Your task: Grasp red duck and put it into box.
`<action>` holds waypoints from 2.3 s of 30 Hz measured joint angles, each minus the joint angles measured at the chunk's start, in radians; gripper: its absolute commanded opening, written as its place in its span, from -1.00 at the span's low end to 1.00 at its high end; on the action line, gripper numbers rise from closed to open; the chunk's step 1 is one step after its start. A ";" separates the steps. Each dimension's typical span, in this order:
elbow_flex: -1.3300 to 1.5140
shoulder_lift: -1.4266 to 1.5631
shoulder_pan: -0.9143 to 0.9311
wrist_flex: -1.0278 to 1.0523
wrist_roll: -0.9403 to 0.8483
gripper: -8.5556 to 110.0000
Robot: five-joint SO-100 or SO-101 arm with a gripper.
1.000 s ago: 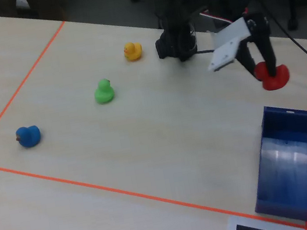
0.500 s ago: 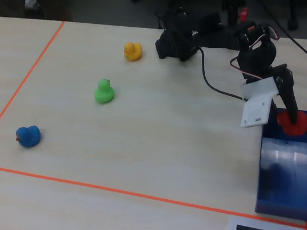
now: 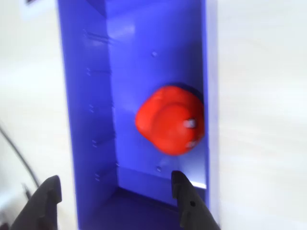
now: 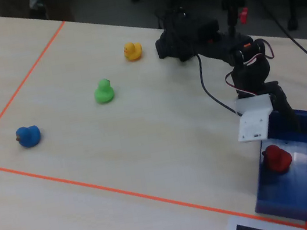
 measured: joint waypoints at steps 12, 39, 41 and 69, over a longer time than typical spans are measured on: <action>0.275 0.552 0.219 0.264 -0.149 -0.85; 3.033 2.586 0.733 -0.296 -0.603 -0.85; 3.108 2.698 0.735 -0.252 -0.617 -0.85; 3.142 2.882 0.749 -0.008 -0.614 -0.80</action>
